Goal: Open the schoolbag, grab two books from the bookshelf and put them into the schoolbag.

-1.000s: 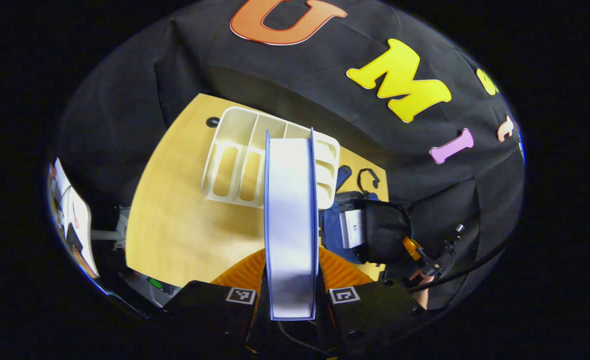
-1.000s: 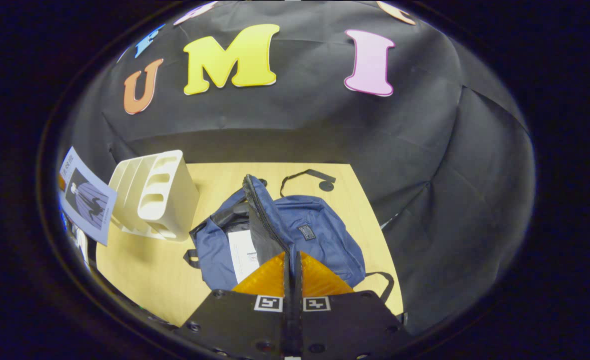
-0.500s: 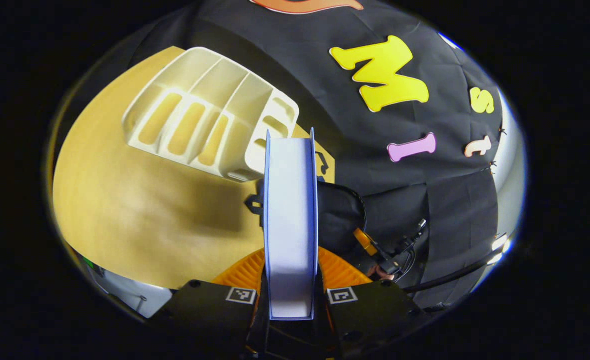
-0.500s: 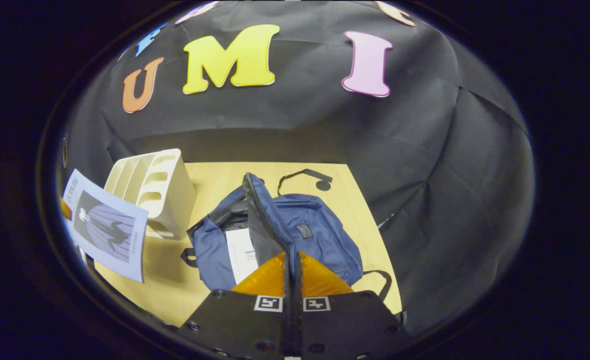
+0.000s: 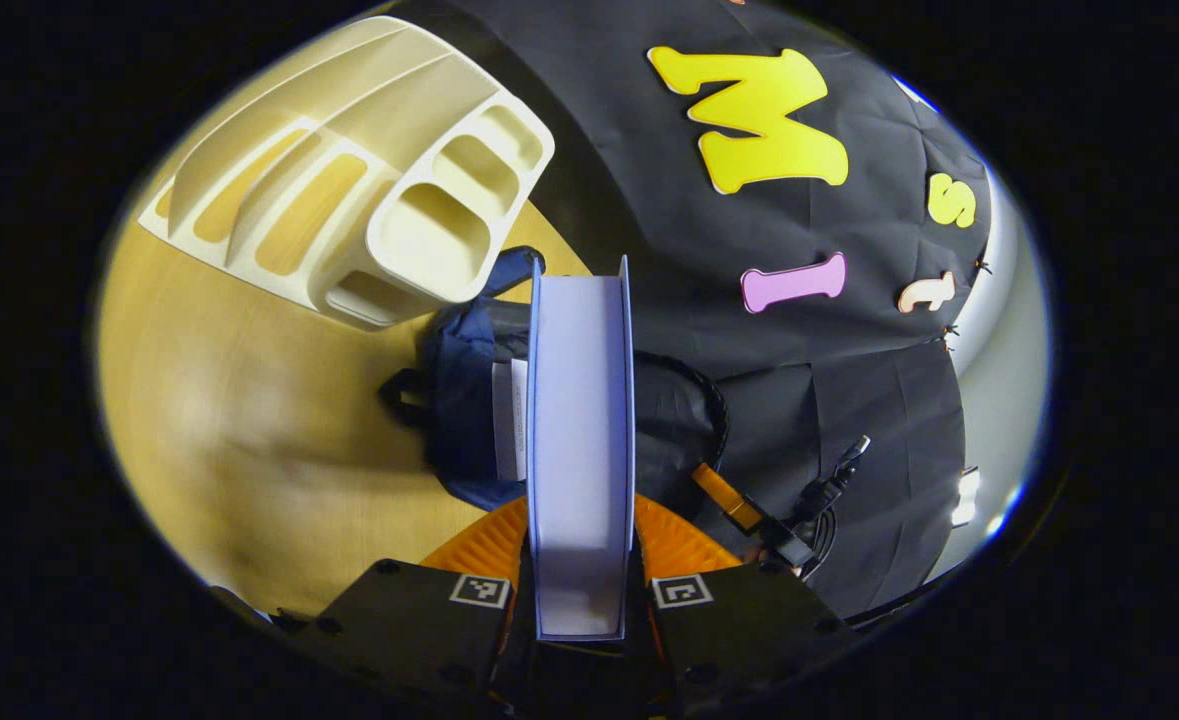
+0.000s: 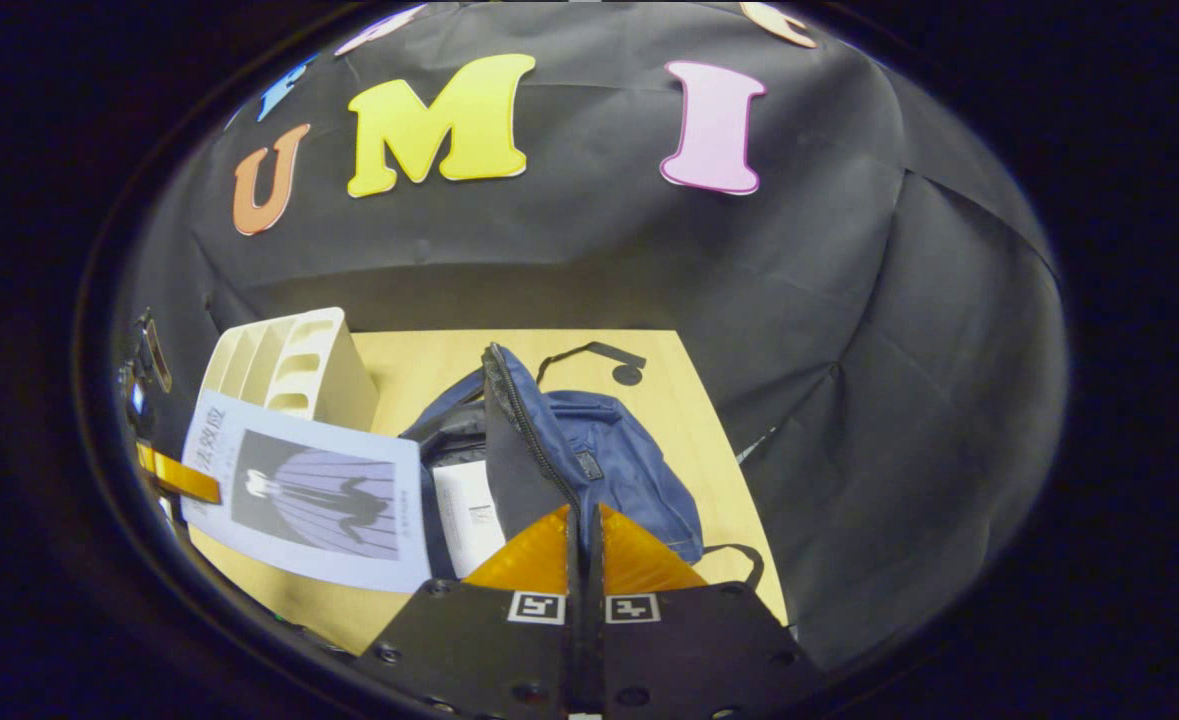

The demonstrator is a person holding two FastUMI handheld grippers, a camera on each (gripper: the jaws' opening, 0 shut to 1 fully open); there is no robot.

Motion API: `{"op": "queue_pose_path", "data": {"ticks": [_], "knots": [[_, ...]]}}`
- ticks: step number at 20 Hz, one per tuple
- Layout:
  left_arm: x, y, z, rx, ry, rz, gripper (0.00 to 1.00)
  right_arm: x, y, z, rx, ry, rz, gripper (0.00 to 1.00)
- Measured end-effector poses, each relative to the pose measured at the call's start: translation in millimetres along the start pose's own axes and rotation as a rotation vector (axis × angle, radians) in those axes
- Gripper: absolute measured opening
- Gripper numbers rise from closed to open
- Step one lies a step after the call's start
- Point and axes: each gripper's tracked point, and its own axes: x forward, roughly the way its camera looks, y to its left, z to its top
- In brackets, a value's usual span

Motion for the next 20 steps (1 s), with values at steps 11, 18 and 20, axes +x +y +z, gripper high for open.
{"op": "queue_pose_path", "data": {"ticks": [11, 18, 20], "knots": [[98.7, 22.5, -15.3, 0.009, 0.042, -0.007, 0.37, 0.4, -16.8, 16.4, 0.018, 0.008, -0.002, 0.00], [127.1, 23.7, -8.3, -0.010, 0.028, -0.034, 0.38, -2.5, -26.3, 35.7, 0.005, -0.014, -0.016, 0.00], [134.7, 21.5, -7.8, -0.008, 0.017, -0.041, 0.37, -1.3, -24.3, 37.0, -0.002, -0.011, -0.013, 0.00]]}}
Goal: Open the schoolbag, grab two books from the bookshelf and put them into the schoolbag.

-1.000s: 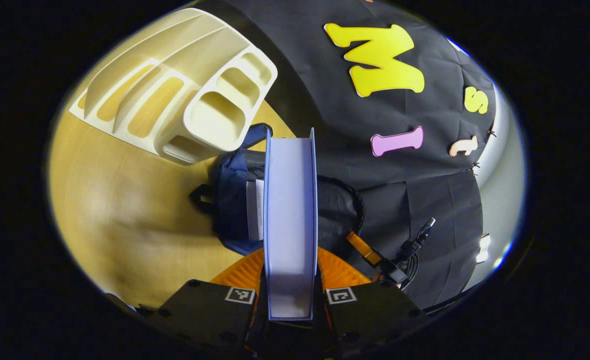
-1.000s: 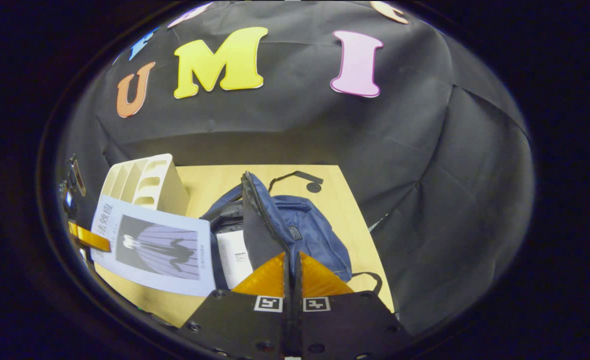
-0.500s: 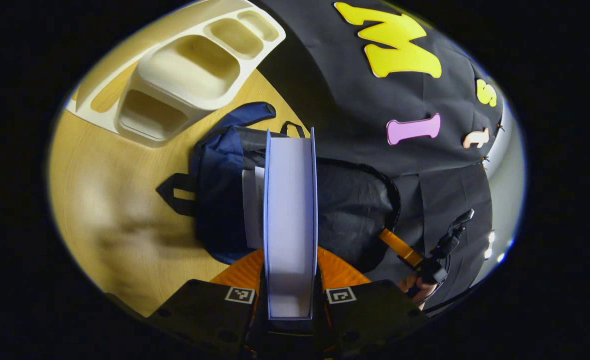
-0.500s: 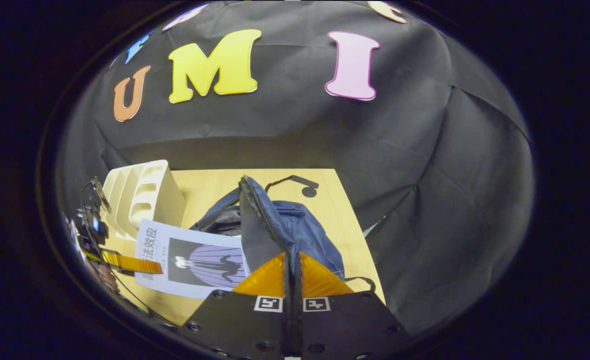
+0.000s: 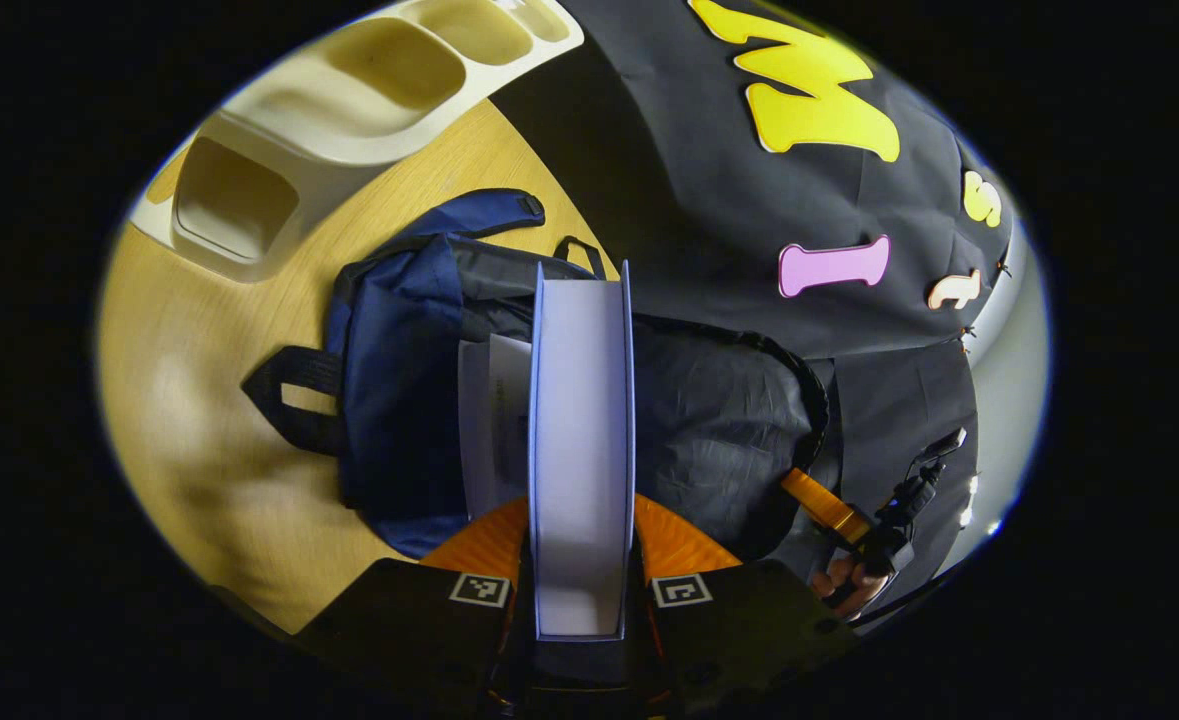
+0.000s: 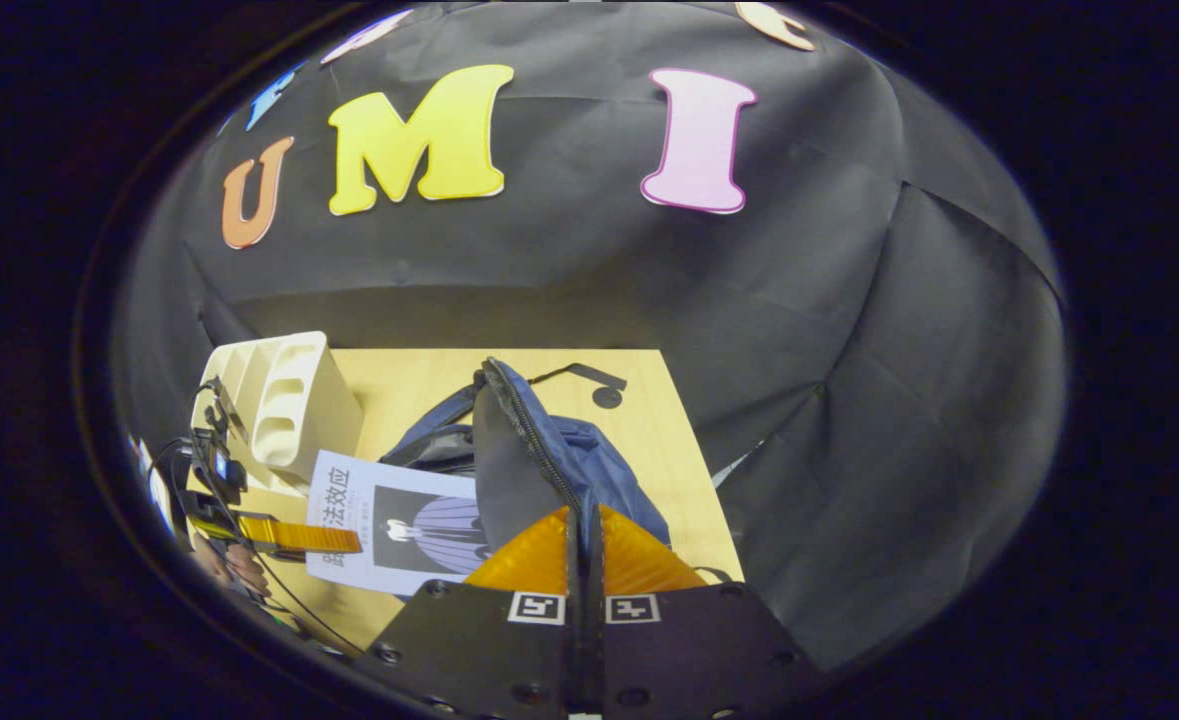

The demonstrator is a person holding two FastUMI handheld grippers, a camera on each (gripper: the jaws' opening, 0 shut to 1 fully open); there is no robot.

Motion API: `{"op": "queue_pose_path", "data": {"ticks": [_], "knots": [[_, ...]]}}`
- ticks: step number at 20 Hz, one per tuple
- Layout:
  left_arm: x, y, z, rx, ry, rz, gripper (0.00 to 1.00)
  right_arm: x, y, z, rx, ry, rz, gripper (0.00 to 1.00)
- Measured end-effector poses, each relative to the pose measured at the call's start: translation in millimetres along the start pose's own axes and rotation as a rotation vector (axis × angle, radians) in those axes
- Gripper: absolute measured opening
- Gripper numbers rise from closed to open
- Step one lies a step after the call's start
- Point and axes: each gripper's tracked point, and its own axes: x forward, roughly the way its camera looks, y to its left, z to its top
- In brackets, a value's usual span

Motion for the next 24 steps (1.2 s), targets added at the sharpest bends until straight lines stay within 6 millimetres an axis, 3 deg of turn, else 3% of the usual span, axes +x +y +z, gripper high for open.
{"op": "queue_pose_path", "data": {"ticks": [14, 21, 22, 24], "knots": [[93.9, -11.3, -11.2, -0.015, 0.012, -0.107, 0.38, 0.4, 4.9, 13.3, -0.051, 0.014, 0.009, 0.00], [109.9, -8.2, -10.4, -0.041, 0.033, -0.128, 0.40, 5.0, 6.4, 11.8, -0.055, 0.025, 0.013, 0.00], [110.7, -7.1, -10.3, -0.045, 0.039, -0.127, 0.41, 5.6, 6.3, 11.5, -0.051, 0.027, 0.016, 0.04], [111.6, -3.3, -10.7, -0.043, 0.051, -0.111, 0.42, 7.2, 5.8, 10.8, -0.052, 0.028, 0.015, 0.00]]}}
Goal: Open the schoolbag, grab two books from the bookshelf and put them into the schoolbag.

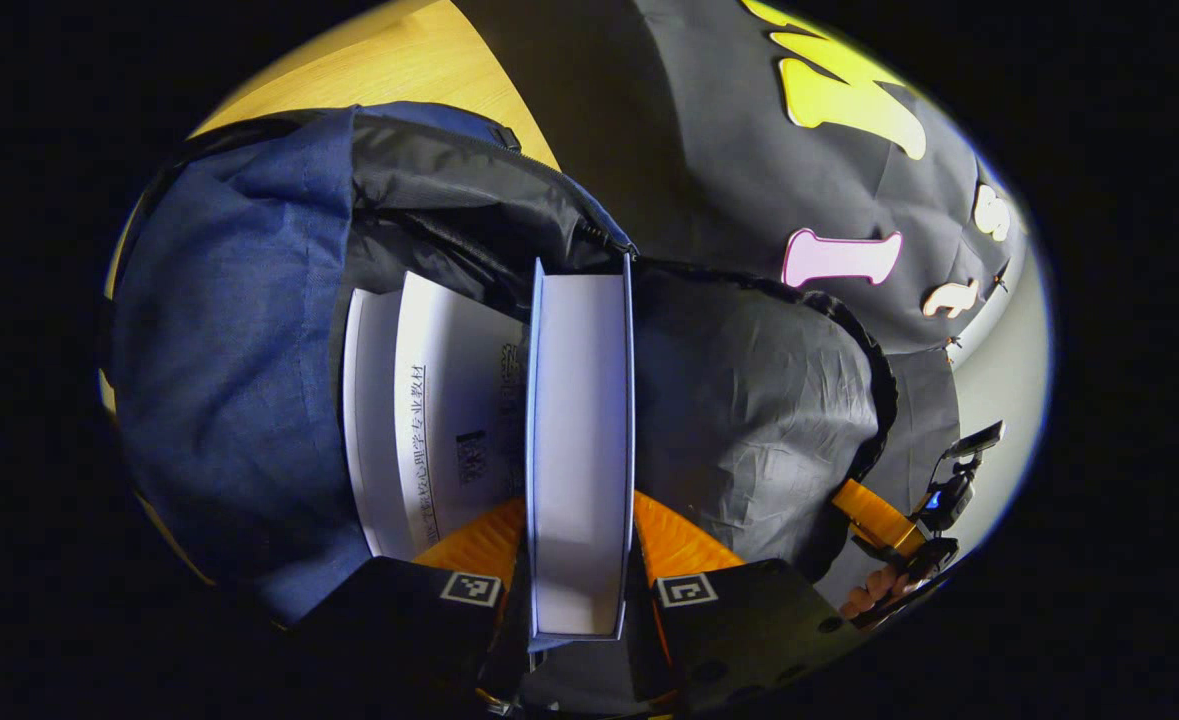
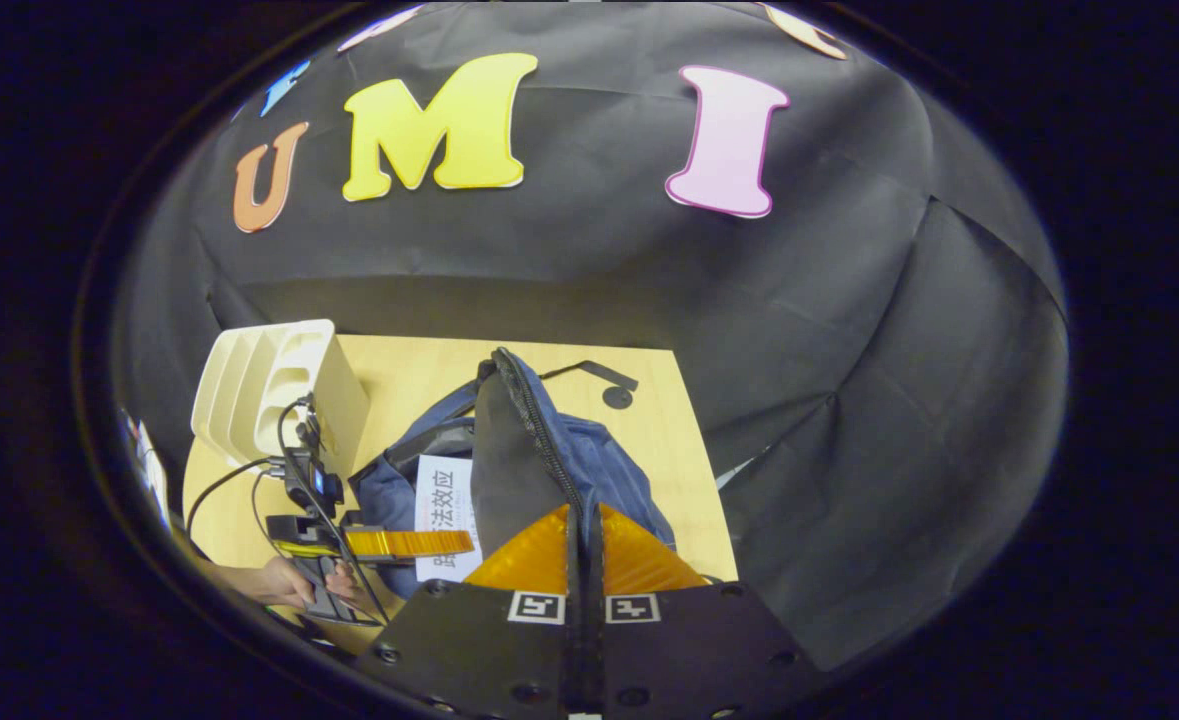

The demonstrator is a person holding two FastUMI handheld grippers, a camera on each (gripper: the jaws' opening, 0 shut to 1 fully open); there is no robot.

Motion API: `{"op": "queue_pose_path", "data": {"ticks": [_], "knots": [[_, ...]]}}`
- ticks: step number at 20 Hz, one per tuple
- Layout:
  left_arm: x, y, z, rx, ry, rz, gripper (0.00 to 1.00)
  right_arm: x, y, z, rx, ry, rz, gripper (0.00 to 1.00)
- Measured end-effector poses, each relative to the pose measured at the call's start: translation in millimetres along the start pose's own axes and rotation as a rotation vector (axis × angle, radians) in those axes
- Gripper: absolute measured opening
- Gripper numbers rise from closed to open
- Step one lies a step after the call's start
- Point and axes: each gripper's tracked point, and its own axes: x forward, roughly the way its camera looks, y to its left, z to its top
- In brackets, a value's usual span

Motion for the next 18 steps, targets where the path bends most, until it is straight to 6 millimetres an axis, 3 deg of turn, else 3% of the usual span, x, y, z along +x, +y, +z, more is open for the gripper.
{"op": "queue_pose_path", "data": {"ticks": [2, 5, 6, 7, 8, 13, 15, 16, 17, 18], "knots": [[2.4, 7.4, -1.0, -0.001, 0.015, 0.040, 0.47, 0.2, 1.0, -0.9, -0.001, 0.001, 0.000, 0.04], [2.1, 10.6, -6.4, -0.014, 0.066, 0.094, 0.59, 1.5, 1.0, -2.8, -0.002, 0.002, 0.002, 0.00], [0.7, 11.3, -9.6, -0.005, 0.089, 0.122, 0.73, 1.2, 1.0, -2.8, -0.001, 0.002, 0.004, 0.00], [-0.3, 12.9, -12.3, 0.011, 0.101, 0.149, 0.75, 1.3, 2.0, -2.7, -0.001, 0.002, 0.004, 0.00], [-1.4, 14.7, -13.6, 0.027, 0.109, 0.182, 0.65, 1.4, 3.0, -2.8, -0.001, 0.000, 0.006, 0.00], [-21.6, 18.3, -28.3, 0.048, 0.180, 0.333, 0.78, 2.6, 8.0, -4.6, -0.009, -0.003, 0.013, 0.00], [-37.4, 22.3, -25.0, 0.070, 0.178, 0.405, 0.82, 3.2, 12.2, -4.3, -0.004, -0.005, 0.021, 0.00], [-46.0, 22.2, -21.9, 0.091, 0.171, 0.432, 0.94, 2.7, 14.3, -5.1, -0.005, -0.006, 0.026, 0.00], [-54.9, 22.4, -20.0, 0.124, 0.167, 0.466, 0.83, 3.0, 17.0, -5.5, -0.006, -0.008, 0.029, 0.00], [-65.0, 23.4, -16.0, 0.162, 0.165, 0.502, 0.83, 3.5, 20.1, -5.9, -0.008, -0.010, 0.033, 0.00]]}}
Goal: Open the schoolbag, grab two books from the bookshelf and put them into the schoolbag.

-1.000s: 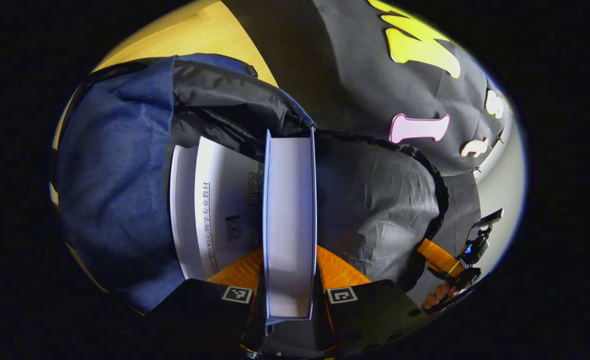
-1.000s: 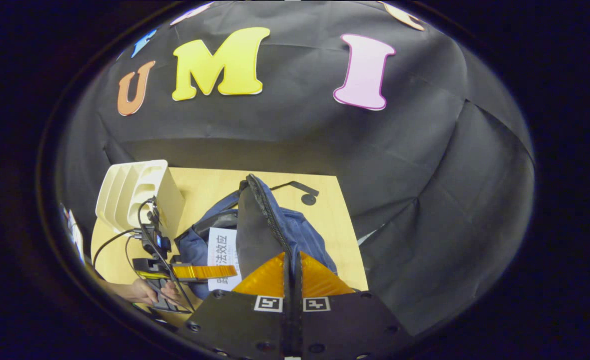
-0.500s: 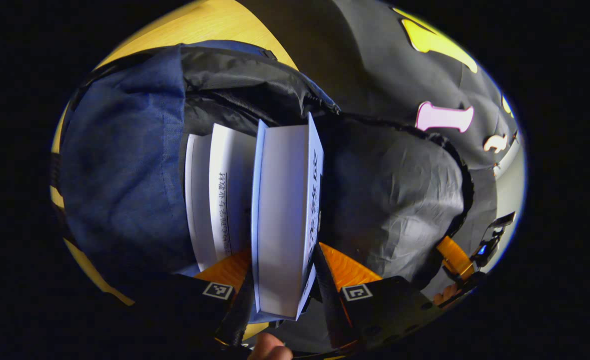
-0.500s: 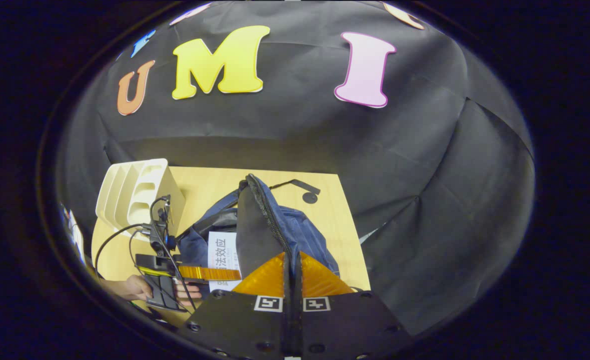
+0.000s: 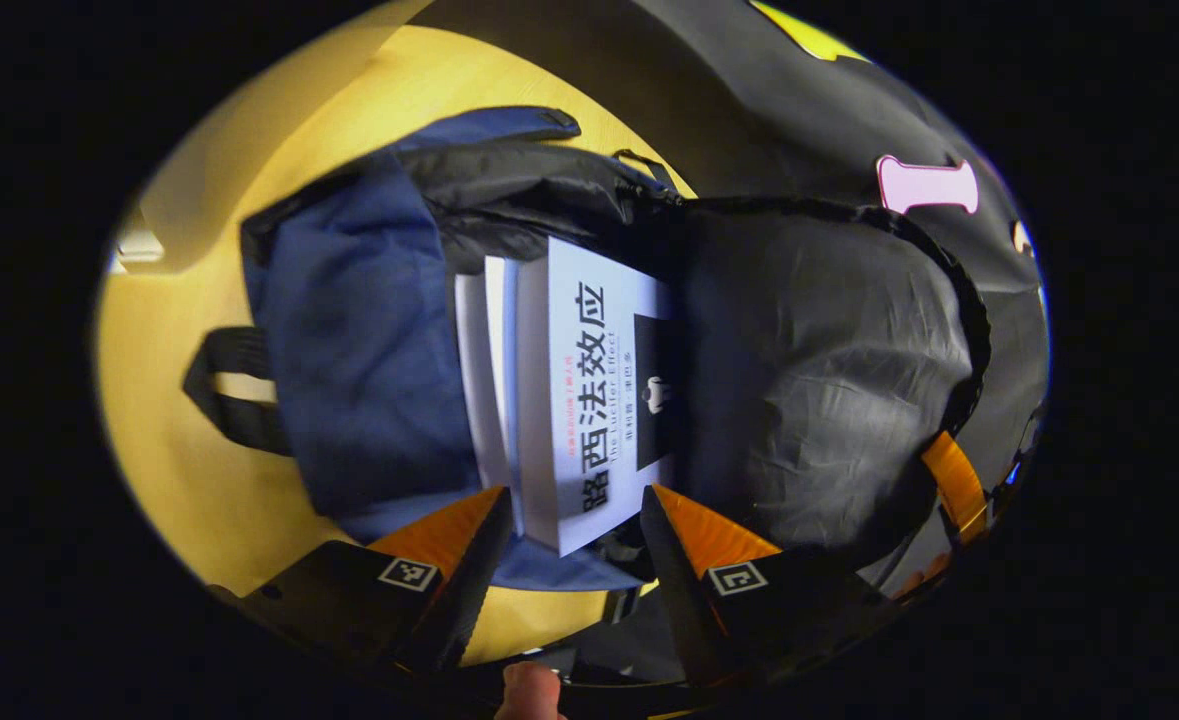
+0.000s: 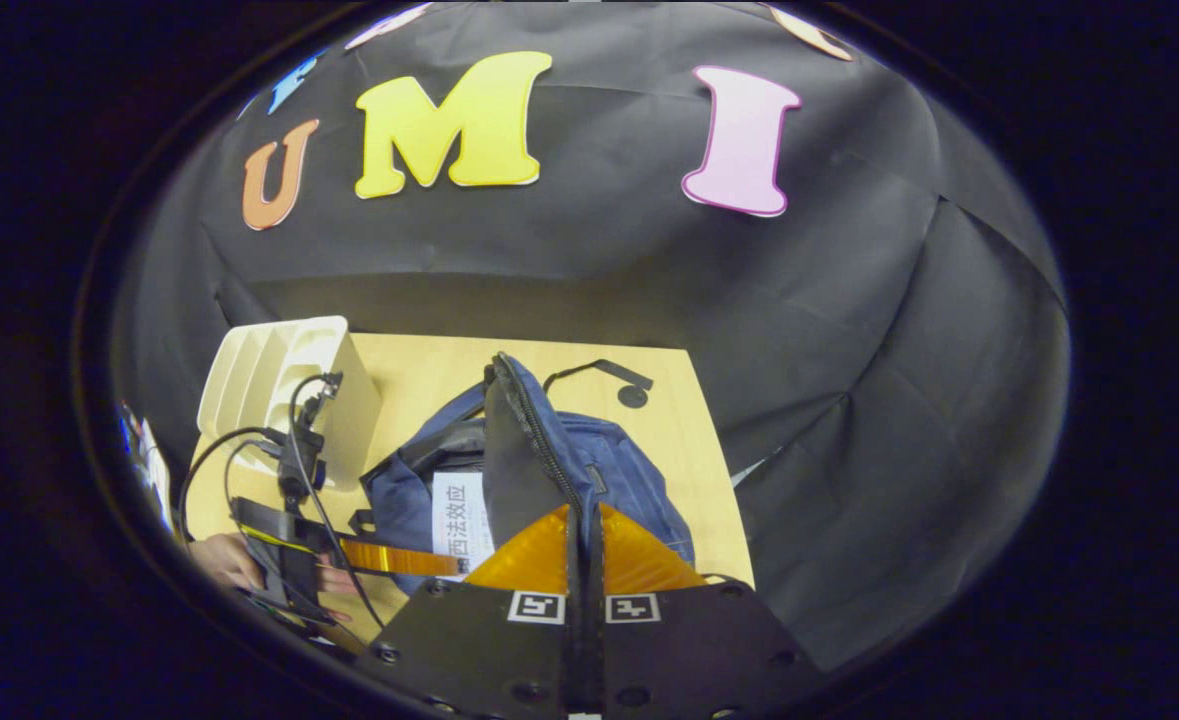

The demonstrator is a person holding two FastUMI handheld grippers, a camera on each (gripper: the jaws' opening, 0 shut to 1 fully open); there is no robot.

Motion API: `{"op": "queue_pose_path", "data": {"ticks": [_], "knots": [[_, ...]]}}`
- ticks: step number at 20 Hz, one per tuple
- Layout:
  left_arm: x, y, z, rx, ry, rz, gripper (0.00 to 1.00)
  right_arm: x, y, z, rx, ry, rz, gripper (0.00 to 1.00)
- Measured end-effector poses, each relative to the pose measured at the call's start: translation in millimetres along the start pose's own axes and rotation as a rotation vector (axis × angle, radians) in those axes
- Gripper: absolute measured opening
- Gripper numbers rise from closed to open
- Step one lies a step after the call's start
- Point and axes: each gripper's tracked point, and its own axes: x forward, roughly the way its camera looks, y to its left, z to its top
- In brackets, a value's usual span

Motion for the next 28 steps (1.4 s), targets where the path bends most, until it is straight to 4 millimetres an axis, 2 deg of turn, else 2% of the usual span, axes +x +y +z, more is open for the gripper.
{"op": "queue_pose_path", "data": {"ticks": [6, 11, 14, 16, 17, 22, 24, 26, 28], "knots": [[-68.5, 29.0, 8.2, 0.141, -0.023, 0.179, 0.83, -1.0, 29.3, -1.7, 0.000, -0.020, 0.043, 0.00], [-123.0, 48.5, 16.0, 0.225, -0.083, 0.283, 0.83, -5.9, 63.0, -4.0, -0.010, -0.042, 0.074, 0.00], [-158.5, 54.8, 25.6, 0.248, -0.161, 0.321, 0.83, -10.0, 85.9, -9.1, -0.026, -0.053, 0.091, 0.00], [-185.6, 57.7, 39.7, 0.291, -0.241, 0.355, 0.83, -11.0, 100.2, -15.5, -0.023, -0.048, 0.103, 0.00], [-198.8, 58.0, 46.1, 0.318, -0.288, 0.363, 0.83, -11.3, 107.4, -20.3, -0.019, -0.043, 0.110, 0.00], [-273.3, 34.4, 94.3, 0.424, -0.585, 0.359, 0.82, -9.7, 141.2, -39.3, -0.026, -0.016, 0.124, 0.00], [-305.3, 33.0, 110.6, 0.444, -0.698, 0.367, 0.83, -8.4, 153.5, -46.9, -0.027, -0.002, 0.131, 0.00], [-332.4, 28.6, 119.7, 0.459, -0.798, 0.375, 0.82, -10.9, 169.8, -51.6, -0.019, 0.010, 0.161, 0.04], [-354.9, 23.2, 129.9, 0.472, -0.873, 0.393, 0.85, -13.6, 178.8, -53.5, -0.015, 0.012, 0.175, 0.14]]}}
